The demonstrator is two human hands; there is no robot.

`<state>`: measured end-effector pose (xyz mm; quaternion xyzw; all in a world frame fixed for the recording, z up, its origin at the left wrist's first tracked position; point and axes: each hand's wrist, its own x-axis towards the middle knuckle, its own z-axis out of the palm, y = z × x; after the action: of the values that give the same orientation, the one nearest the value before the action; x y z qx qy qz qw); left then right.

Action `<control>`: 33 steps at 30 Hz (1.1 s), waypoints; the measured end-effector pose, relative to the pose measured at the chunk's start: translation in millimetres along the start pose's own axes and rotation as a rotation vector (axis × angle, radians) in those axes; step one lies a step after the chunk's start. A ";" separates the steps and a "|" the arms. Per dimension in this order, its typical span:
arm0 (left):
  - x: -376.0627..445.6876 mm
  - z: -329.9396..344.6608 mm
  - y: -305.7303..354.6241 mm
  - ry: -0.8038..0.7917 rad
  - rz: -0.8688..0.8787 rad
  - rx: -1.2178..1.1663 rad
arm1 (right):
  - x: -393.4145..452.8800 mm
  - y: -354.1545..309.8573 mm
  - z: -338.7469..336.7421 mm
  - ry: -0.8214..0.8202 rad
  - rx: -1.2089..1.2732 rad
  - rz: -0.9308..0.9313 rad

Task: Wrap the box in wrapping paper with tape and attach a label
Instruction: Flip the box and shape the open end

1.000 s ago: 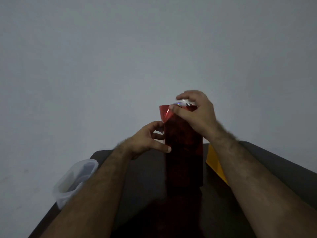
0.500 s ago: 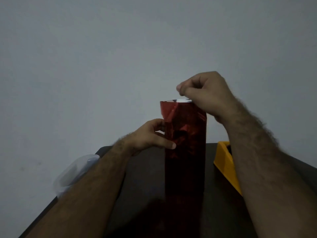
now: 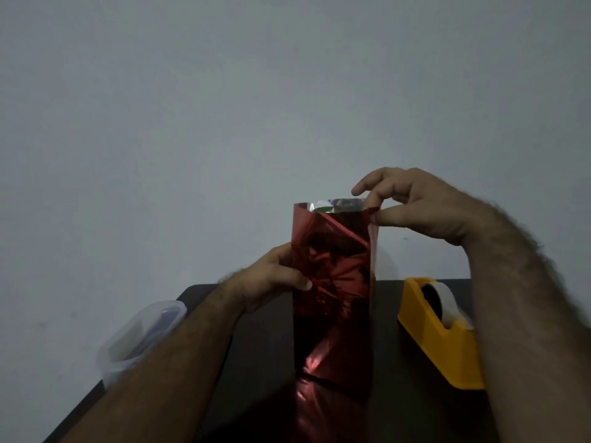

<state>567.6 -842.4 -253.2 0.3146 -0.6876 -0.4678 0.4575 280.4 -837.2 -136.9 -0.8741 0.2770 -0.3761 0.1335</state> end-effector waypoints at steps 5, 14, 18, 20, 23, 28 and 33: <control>1.9 4.2 -4.9 0.056 -0.007 -0.025 | 5.4 1.9 8.7 0.110 -0.019 -0.017; 2.8 9.0 -1.4 0.053 0.042 0.044 | 16.8 -20.8 27.2 0.286 0.103 0.507; 2.9 10.1 0.7 0.021 0.066 0.080 | 15.2 -19.2 27.5 0.363 -0.030 0.613; 3.0 11.2 2.9 0.002 0.076 0.109 | 16.0 -17.4 24.8 0.497 -0.019 0.588; 3.5 13.2 6.0 0.008 0.082 0.170 | 18.5 -12.3 23.0 0.674 -0.035 0.495; 4.3 19.1 10.7 0.043 0.089 0.195 | 14.9 -29.4 25.7 0.595 -0.037 0.203; 5.4 20.8 12.8 0.050 0.082 0.253 | 17.6 -48.2 46.1 0.169 -0.304 0.320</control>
<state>546.3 -835.0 -242.5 0.3530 -0.7417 -0.3503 0.4501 342.6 -807.3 -136.7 -0.7945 0.4758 -0.3757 0.0346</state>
